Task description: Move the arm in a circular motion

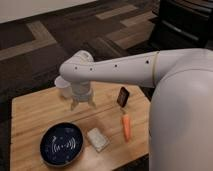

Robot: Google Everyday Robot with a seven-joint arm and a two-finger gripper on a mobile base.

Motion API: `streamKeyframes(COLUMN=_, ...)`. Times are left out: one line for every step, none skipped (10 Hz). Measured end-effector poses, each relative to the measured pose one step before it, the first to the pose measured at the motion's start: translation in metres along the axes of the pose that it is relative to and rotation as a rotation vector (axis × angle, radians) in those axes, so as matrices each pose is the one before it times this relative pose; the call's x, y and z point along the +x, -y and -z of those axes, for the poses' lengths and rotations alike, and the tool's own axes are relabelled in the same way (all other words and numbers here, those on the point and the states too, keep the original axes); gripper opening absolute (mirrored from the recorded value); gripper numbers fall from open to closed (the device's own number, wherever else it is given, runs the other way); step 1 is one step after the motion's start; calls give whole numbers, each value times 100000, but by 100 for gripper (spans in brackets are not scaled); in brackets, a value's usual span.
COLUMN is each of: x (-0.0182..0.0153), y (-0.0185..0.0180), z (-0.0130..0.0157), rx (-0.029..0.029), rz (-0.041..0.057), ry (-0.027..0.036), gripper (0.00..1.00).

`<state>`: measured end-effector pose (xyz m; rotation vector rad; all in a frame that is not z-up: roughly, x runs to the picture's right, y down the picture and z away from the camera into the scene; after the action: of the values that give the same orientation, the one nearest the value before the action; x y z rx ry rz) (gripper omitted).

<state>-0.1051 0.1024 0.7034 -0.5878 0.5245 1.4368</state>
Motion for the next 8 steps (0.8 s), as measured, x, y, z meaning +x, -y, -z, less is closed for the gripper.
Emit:
streamKeyframes(x=169, y=-138, z=175, rx=1479, rz=927, ry=470, gripper=65)
streamKeyframes(x=397, y=-977, z=436, rx=2325, rz=3193, ry=726, gripper=65)
streamKeyframes(x=385, y=-1279, z=660, rx=1907, rz=4470, ry=818, gripper=65)
streamKeyframes(x=207, y=-1178, z=534, rx=1135, rz=4471, ry=676, gripper=65)
streamKeyframes(x=661, y=-2946, z=1077, rx=1476, rz=10432, ry=-94, gripper=65)
streamKeyframes(x=100, y=-2656, z=878, rx=1201, rz=9798, ry=-145, gripper=65)
streamKeyframes(x=-321, y=-2450, z=513, rx=466, rz=8811, ry=-779, gripper=65)
streamKeyframes(x=-1091, y=-2534, z=408, rx=423, rz=9904, ry=-628, gripper=65)
